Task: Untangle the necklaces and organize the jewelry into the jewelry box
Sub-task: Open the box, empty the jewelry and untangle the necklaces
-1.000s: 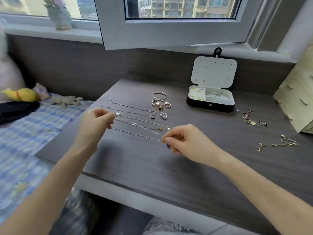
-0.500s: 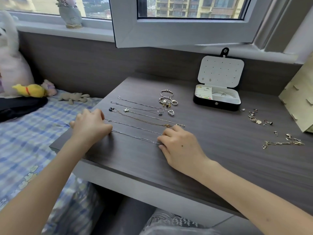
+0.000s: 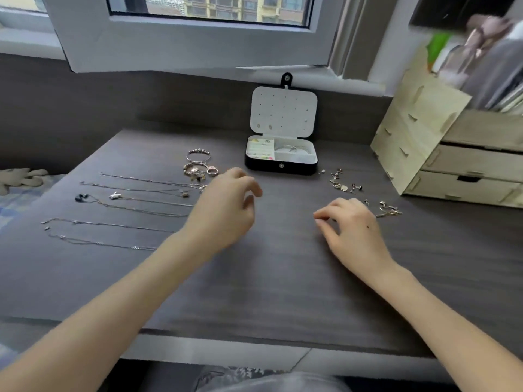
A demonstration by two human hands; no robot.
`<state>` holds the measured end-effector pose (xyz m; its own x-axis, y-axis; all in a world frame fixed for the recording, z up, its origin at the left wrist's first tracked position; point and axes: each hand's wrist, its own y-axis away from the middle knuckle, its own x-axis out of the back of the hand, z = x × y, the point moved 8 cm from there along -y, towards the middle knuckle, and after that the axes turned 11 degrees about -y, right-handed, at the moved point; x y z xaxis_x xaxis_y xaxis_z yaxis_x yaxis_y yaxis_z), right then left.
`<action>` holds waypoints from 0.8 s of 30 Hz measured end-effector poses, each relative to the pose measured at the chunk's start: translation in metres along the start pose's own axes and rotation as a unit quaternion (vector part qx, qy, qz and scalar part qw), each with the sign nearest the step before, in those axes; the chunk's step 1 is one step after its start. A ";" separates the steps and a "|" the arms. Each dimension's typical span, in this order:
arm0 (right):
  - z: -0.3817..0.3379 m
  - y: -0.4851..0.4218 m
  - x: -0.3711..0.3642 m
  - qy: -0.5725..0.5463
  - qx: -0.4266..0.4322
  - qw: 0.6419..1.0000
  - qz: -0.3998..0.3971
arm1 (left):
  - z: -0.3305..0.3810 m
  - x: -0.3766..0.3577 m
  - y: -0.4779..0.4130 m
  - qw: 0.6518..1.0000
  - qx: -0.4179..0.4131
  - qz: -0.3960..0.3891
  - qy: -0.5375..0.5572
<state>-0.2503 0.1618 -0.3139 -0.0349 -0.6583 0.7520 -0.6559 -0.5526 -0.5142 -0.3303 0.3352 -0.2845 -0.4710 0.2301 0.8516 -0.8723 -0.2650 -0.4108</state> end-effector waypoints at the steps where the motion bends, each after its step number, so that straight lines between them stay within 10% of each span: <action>1: 0.017 0.002 0.009 0.023 -0.026 0.999 0.007 | 0.020 -0.013 -0.002 0.999 -0.039 -0.019 0.013; 7: 0.082 0.000 0.027 0.055 -0.116 0.990 -0.061 | 0.087 -0.075 -0.004 0.978 -0.171 -0.120 0.016; 24: -0.011 -0.025 -0.053 -0.093 0.029 0.981 -0.168 | 0.004 -0.052 -0.045 0.982 0.028 -0.114 0.147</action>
<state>-0.2405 0.2162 -0.3359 0.3167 -0.5129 0.7979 -0.5634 -0.7784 -0.2768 -0.2657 0.3312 -0.3088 -0.2883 0.5474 0.7856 -0.9550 -0.2240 -0.1944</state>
